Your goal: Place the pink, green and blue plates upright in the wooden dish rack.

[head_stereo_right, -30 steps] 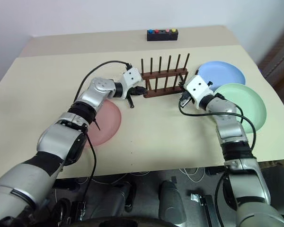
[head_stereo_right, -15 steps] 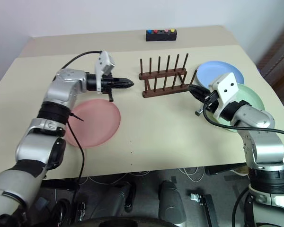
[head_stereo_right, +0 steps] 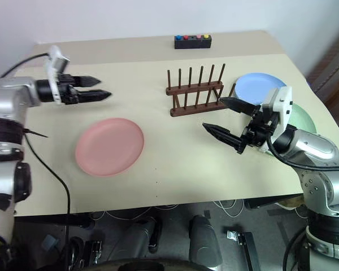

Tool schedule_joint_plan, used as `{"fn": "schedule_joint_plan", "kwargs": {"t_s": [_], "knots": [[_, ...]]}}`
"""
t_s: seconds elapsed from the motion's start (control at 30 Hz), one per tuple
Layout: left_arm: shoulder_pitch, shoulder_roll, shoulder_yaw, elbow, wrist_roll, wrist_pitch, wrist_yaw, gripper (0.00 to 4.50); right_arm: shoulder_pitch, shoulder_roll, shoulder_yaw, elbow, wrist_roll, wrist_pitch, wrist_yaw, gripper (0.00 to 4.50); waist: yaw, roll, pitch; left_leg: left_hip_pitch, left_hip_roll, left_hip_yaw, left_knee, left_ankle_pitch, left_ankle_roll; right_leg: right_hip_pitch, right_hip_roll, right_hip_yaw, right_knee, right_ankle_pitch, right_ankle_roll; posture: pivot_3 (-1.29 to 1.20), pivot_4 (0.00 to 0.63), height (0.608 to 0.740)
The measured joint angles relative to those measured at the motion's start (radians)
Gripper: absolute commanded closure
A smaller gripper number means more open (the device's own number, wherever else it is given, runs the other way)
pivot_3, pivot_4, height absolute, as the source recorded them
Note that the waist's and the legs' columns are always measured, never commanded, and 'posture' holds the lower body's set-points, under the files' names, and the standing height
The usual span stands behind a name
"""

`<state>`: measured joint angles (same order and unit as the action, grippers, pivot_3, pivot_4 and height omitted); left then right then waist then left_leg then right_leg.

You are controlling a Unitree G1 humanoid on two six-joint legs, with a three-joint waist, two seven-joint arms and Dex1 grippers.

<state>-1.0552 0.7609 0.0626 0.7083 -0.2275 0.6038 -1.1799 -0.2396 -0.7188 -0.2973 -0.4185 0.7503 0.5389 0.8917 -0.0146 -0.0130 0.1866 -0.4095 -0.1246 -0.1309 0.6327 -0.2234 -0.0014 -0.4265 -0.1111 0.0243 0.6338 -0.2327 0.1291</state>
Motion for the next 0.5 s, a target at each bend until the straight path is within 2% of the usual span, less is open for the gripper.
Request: {"fn": "schedule_joint_plan", "kwargs": {"t_s": [0.13,0.37,0.5], "knots": [[-0.014,0.034,-0.004,-0.009,0.001,0.186,0.096,0.00,-0.014,0.004,0.043,0.000,0.002,-0.002,0.009,0.08,0.001,0.000,0.000,0.000,-0.001,0.000,0.000,0.000,0.001,0.000,-0.001,0.000,0.000,0.000,0.000,0.00,0.150,0.740],[0.007,0.119,-0.051,-0.096,-0.010,0.596,0.141,0.00,-0.030,0.013,0.079,0.015,-0.014,-0.026,0.016,0.08,-0.004,0.000,0.000,0.000,0.000,0.000,0.000,0.000,0.000,-0.001,0.000,0.000,0.001,0.000,0.000,0.00,0.150,0.740],[-0.008,0.159,-0.156,-0.115,-0.021,0.755,0.132,0.00,-0.039,0.017,0.097,0.031,-0.026,-0.031,0.018,0.08,-0.001,0.000,0.000,0.000,0.000,0.000,0.000,0.000,0.000,0.000,0.000,0.000,0.000,0.000,0.000,0.00,0.150,0.740]]}}
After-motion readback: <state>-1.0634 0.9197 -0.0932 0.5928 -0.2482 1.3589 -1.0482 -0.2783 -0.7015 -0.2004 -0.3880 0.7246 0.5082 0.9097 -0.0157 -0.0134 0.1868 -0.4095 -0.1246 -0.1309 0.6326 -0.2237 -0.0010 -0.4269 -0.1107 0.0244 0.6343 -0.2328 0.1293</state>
